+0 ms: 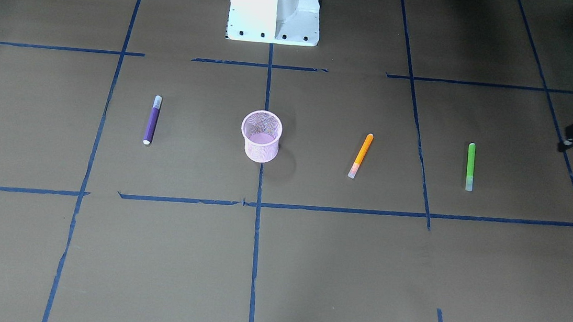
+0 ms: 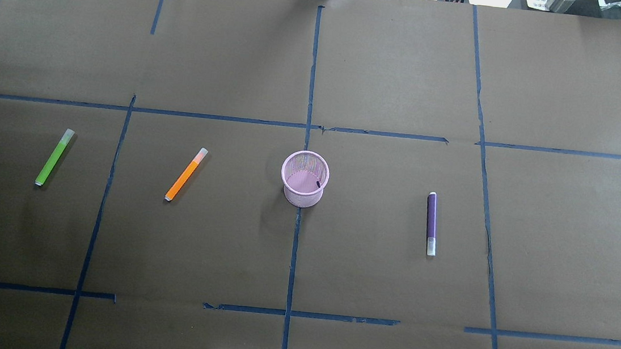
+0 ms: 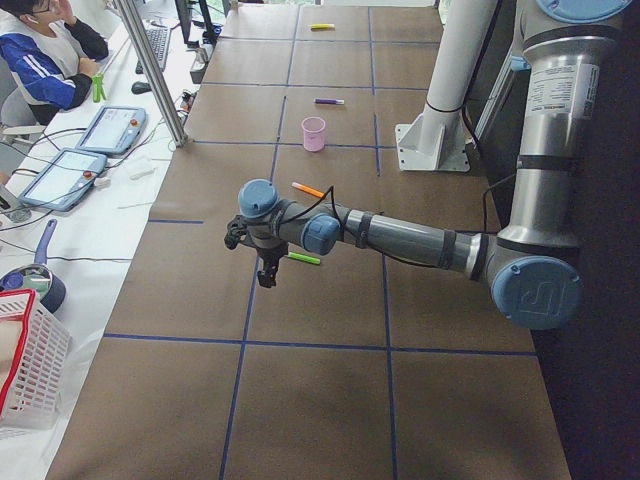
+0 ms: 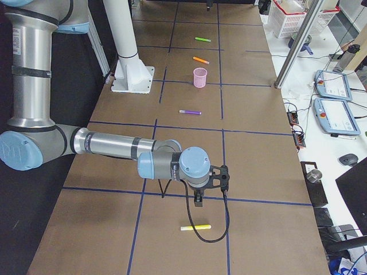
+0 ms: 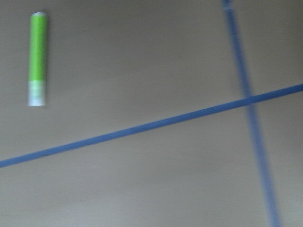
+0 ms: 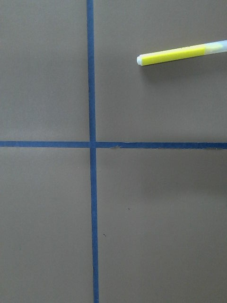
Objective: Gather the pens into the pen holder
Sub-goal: 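Move the left gripper down toward the green highlighter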
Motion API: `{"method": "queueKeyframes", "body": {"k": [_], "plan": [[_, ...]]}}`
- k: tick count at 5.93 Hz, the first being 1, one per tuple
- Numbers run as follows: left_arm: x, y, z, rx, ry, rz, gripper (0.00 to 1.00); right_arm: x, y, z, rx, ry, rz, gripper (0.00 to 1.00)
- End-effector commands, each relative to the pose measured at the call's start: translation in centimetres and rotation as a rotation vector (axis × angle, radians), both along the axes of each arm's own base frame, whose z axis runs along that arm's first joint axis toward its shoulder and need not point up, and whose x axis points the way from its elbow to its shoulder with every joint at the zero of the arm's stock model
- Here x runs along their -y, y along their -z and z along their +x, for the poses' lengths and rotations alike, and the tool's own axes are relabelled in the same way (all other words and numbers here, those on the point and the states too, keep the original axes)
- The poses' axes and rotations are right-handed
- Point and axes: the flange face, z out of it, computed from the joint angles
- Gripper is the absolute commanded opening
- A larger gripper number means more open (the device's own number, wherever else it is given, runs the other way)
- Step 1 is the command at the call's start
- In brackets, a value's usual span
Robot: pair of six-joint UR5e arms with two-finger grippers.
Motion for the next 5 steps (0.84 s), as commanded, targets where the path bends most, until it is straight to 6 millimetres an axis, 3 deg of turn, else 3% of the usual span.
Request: {"method": "queueKeyframes", "body": {"k": [1, 2, 4, 5], "plan": [[-0.4, 2.7, 8.5, 0.041, -0.017, -0.013, 1.00, 0.8, 0.6, -0.8, -0.008, 0.019, 0.013, 1.00], [-1.1, 3.0, 12.7, 0.058, 0.020, -0.034, 1.00, 1.4, 0.7, -1.0, -0.011, 0.026, 0.016, 1.00], [0.0, 1.0, 16.9, 0.053, 0.046, -0.034, 0.98, 1.7, 0.6, -2.9, -0.011, 0.068, 0.019, 1.00], [0.3, 0.5, 17.4, 0.064, 0.046, -0.037, 0.95, 1.4, 0.1, -2.9, -0.011, 0.072, 0.015, 1.00]]}}
